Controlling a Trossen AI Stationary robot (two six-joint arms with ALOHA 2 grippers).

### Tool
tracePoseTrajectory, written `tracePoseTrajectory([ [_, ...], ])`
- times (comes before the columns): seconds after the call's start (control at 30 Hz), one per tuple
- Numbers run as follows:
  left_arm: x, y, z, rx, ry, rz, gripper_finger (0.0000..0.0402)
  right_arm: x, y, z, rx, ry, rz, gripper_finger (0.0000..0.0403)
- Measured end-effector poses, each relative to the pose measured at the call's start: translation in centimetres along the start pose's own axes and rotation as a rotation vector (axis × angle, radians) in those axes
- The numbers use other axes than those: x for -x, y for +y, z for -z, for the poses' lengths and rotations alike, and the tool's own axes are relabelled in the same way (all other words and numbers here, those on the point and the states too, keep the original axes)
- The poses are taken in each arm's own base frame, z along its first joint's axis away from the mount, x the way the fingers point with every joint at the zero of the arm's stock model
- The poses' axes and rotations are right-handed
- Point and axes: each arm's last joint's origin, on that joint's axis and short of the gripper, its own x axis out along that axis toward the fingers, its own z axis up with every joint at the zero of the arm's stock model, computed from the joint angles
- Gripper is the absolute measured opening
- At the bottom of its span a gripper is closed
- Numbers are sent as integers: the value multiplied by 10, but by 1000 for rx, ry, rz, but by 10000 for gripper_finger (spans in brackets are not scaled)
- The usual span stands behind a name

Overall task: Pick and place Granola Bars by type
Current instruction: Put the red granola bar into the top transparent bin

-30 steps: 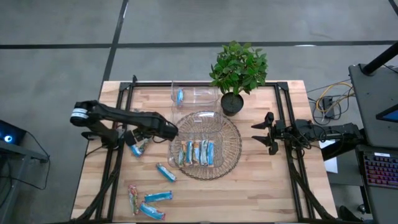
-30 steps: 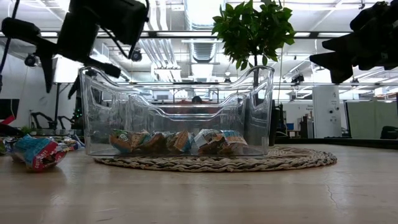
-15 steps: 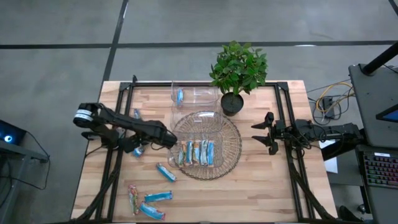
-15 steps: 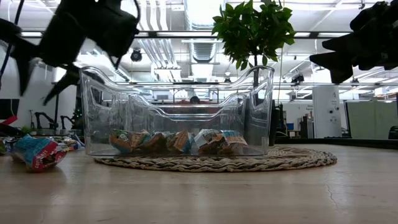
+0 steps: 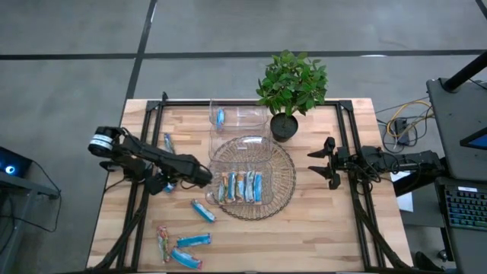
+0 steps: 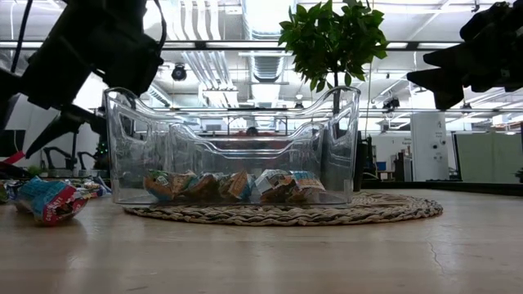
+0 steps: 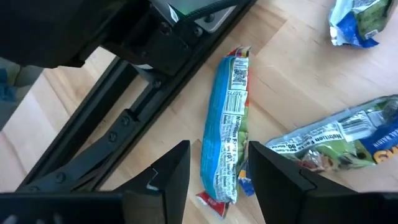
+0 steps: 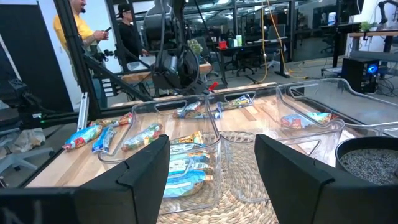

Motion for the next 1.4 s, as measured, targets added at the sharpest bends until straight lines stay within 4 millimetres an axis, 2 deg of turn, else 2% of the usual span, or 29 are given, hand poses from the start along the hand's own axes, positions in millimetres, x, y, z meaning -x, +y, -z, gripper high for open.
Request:
tracePoseTrajectory([
  [1.13,-61,4,-1,-43,94,77,143,0,0,0,0,0,0,224],
  [1.27,-62,4,0,-44,103,96,116,0,0,0,0,0,0,224],
  [1.4,-61,5,-1,-20,108,107,57,0,0,0,0,1,0,224],
])
